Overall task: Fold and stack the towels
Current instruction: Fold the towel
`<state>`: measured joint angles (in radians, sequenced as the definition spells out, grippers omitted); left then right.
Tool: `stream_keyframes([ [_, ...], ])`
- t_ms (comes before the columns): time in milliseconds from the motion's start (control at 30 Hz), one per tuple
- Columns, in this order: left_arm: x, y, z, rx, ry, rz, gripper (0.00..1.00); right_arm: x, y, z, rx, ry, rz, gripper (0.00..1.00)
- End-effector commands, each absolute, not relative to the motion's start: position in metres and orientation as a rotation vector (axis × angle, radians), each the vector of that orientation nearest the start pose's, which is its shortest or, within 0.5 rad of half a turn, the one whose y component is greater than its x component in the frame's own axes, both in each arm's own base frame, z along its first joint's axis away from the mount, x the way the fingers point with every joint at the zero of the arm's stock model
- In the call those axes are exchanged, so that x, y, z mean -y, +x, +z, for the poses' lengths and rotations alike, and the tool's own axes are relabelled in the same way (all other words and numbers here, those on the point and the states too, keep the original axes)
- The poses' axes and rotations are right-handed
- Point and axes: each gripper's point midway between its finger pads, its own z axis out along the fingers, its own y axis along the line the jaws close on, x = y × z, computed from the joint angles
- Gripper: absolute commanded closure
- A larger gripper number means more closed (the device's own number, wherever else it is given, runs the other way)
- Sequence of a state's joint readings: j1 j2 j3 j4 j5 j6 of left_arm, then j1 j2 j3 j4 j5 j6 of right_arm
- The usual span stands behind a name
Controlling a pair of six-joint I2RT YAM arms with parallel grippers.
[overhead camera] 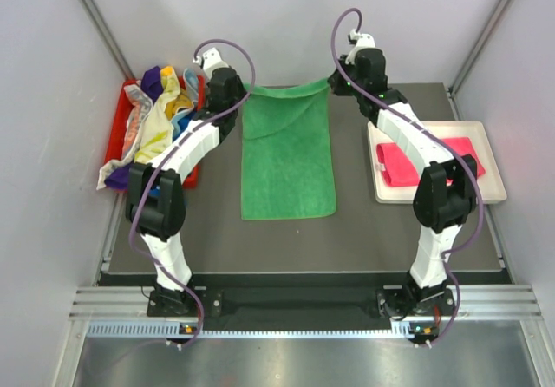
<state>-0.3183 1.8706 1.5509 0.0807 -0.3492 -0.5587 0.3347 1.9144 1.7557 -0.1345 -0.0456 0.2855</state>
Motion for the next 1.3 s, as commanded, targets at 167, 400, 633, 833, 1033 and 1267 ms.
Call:
stream_keyframes([
  [167,0.138,0.573,0.309,-1.596,-0.458,-0.339,1.0,-0.201,0.553,0.314,-1.782,-0.091,0.472,1.0],
  [400,0.135,0.555,0.313,-1.597,-0.457,-0.362,1.0,-0.196,0.538,0.309,-1.796,-0.082,0.475,1.0],
  [633,0.133,0.537,0.302,-1.623,-0.458,-0.37,1.0,-0.189,0.518,0.305,-1.799,-0.07,0.48,1.0],
  [833,0.128,0.52,0.301,-1.629,-0.463,-0.378,1.0,-0.187,0.503,0.295,-1.816,-0.061,0.494,1.0],
  [1033,0.126,0.505,0.303,-1.631,-0.458,-0.395,1.0,-0.184,0.486,0.292,-1.82,-0.052,0.511,1.0],
  [1267,0.126,0.49,0.302,-1.638,-0.45,-0.415,1.0,-0.18,0.468,0.277,-1.85,-0.042,0.515,1.0],
])
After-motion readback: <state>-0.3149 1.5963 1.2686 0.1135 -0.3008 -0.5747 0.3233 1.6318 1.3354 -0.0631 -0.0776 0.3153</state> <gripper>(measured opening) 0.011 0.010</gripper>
